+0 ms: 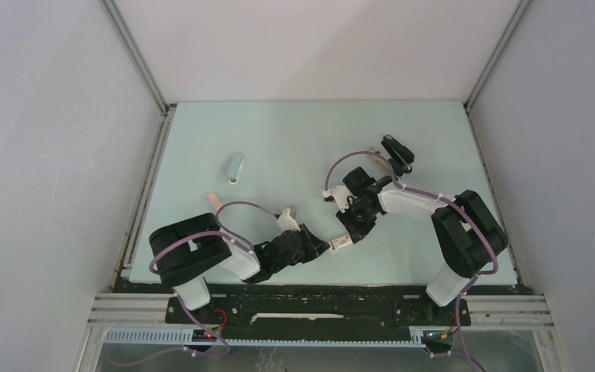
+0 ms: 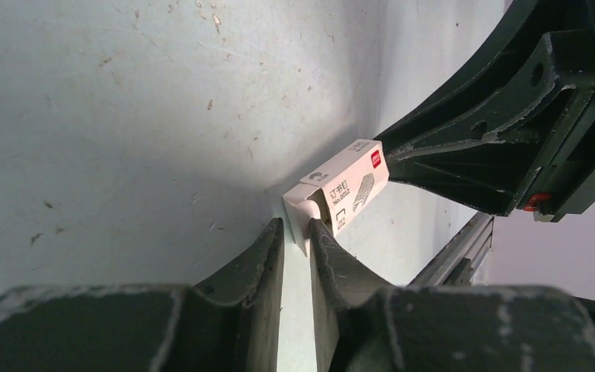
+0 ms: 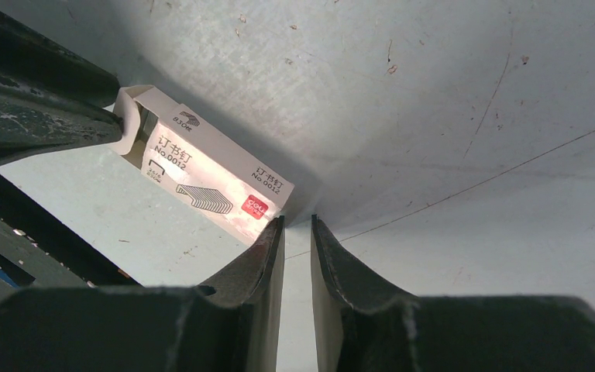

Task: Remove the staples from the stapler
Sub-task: Close the staple box at the center of the board.

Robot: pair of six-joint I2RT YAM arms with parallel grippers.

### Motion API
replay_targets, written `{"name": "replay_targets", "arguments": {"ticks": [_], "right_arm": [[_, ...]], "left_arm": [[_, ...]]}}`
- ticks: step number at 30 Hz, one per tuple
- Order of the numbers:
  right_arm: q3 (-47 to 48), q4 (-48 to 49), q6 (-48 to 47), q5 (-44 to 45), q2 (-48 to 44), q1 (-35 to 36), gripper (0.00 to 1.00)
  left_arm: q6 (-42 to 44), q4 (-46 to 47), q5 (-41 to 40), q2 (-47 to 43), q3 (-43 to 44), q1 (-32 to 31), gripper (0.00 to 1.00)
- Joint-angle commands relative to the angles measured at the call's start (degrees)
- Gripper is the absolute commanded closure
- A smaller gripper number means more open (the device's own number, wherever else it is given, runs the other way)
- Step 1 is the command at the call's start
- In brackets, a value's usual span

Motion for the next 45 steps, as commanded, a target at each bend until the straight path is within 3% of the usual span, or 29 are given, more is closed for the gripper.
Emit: {"name": "replay_targets", "arguments": {"ticks": [1,34,45], "right_arm": [[0.3,0.1,0.0,0.1,1.7,0.9,0.73],[0.3,0.1,-0.2,-0.4,2.3,2.6,0.73],[0.3,0.3,0.1,0.8,2.8,2.7,0.73]], "left_arm": [[0.0,1.1,0.3,1.4,1.8,-0.2,0.77],[1.3,-0.3,0.7,-0.5,3.3,0.1,0.86],[1.2,4.1,1.3,-1.2,1.4,0.0,0.86]]}}
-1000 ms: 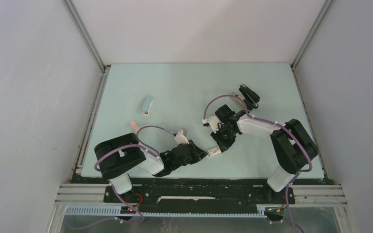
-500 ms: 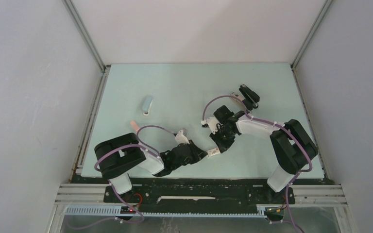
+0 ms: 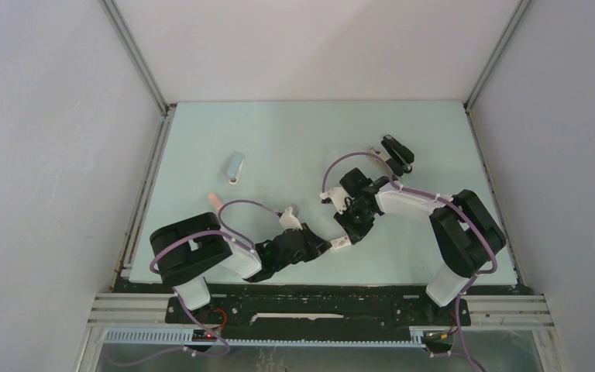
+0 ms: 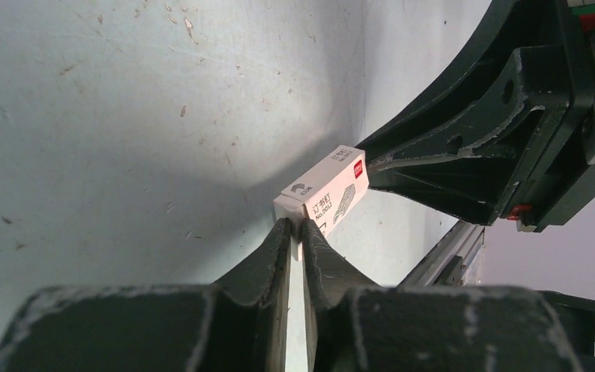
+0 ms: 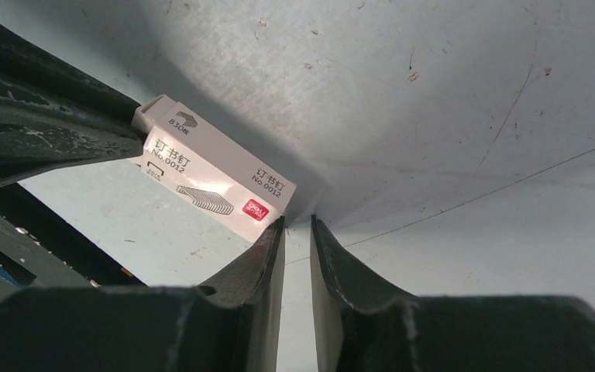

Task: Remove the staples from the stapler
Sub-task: Close the staple box at the center of the board.

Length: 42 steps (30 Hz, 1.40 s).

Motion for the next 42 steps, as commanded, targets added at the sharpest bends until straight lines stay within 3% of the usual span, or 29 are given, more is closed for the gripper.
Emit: {"name": "replay_targets", "arguments": {"ticks": [1,28,42], "right_arm": [[-0.2,0.6,0.1,0.4,2.3,1.3,0.73],[0.0,0.4,0.3,1.0,2.7,1.3,0.73],[0.0,0.3,0.2,0.8,2.7,1.3,0.73]], "left_arm": [[1.0,4.1,0.6,-1.7,-0.1,0.0,0.86],[0.6,8.1,-0.3,-2.8,-4.7,0.0,0.79],[0.9,9.1,1.0,1.0,-2.3,0.2,0.73]]}}
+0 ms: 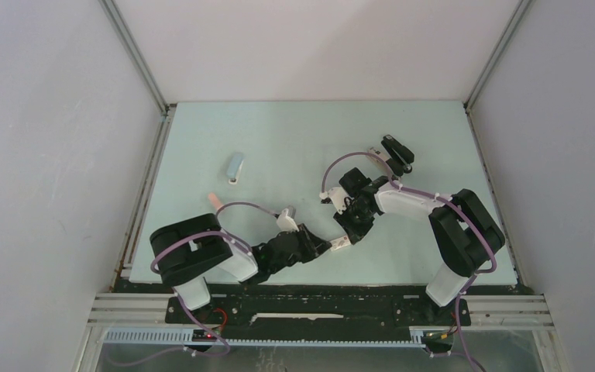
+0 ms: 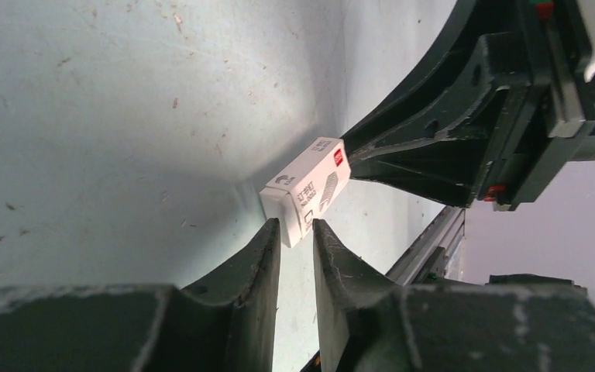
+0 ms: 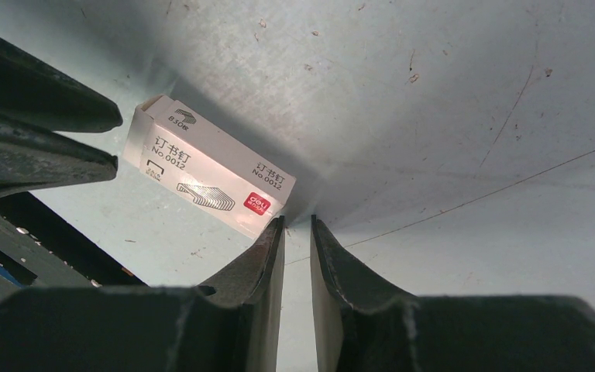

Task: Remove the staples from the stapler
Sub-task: Close the staple box at the center of the board.

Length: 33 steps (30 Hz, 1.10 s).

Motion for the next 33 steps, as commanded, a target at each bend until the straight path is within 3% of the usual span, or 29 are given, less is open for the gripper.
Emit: {"name": "replay_targets", "arguments": {"ticks": [1,33], "right_arm": [[-0.5,0.8,0.2,0.5,2.3,1.1,0.73],[-0.3,0.4,-0.2,-1.2,2.3,1.9,0.73]], "left_arm": [[0.8,2.0,0.4,1.6,1.2,0.3,0.72],[0.9,1.6,1.6,3.4,4.2,0.4,0.75]]}}
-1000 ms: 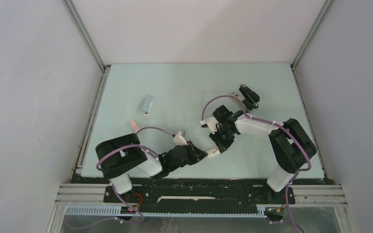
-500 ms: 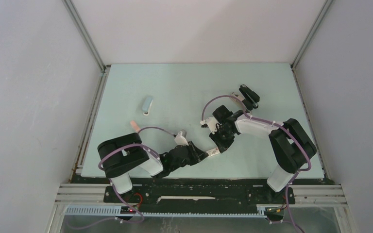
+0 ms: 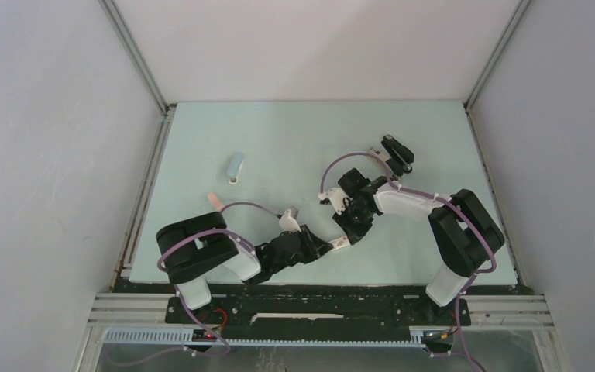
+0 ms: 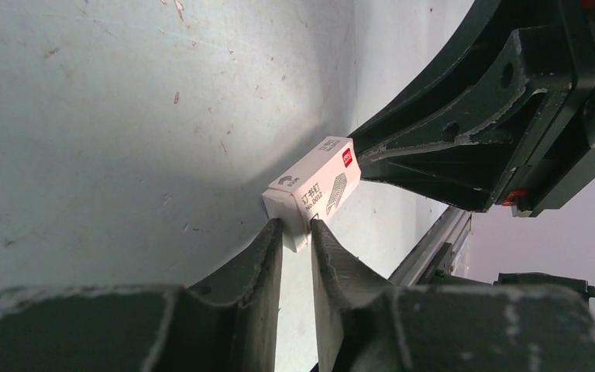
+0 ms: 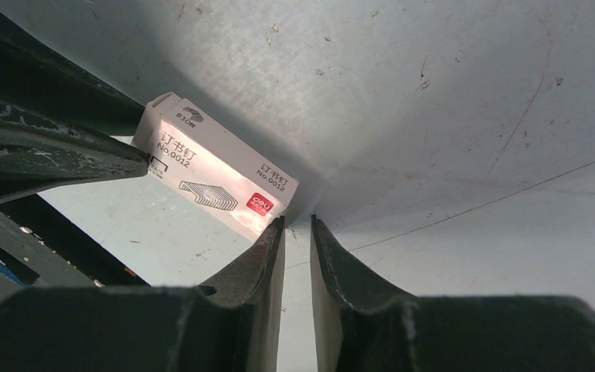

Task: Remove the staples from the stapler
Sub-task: Close the staple box at the center of the board.

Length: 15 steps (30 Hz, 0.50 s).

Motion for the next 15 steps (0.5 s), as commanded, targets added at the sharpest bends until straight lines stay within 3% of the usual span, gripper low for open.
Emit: {"name": "replay_targets", "arguments": {"ticks": [1,15], "right_arm": [[-0.4,0.3,-0.2,-1.1,2.2,1.3,0.73],[-0.4,0.4,-0.1,-0.2,2.2,1.6,0.74]], "left_arm": [[0.8,1.1,0.2,0.6,3.4,0.3,0.76],[1.2,-0.2,0.0,-0.2,3.5,0.3,0.77]]}}
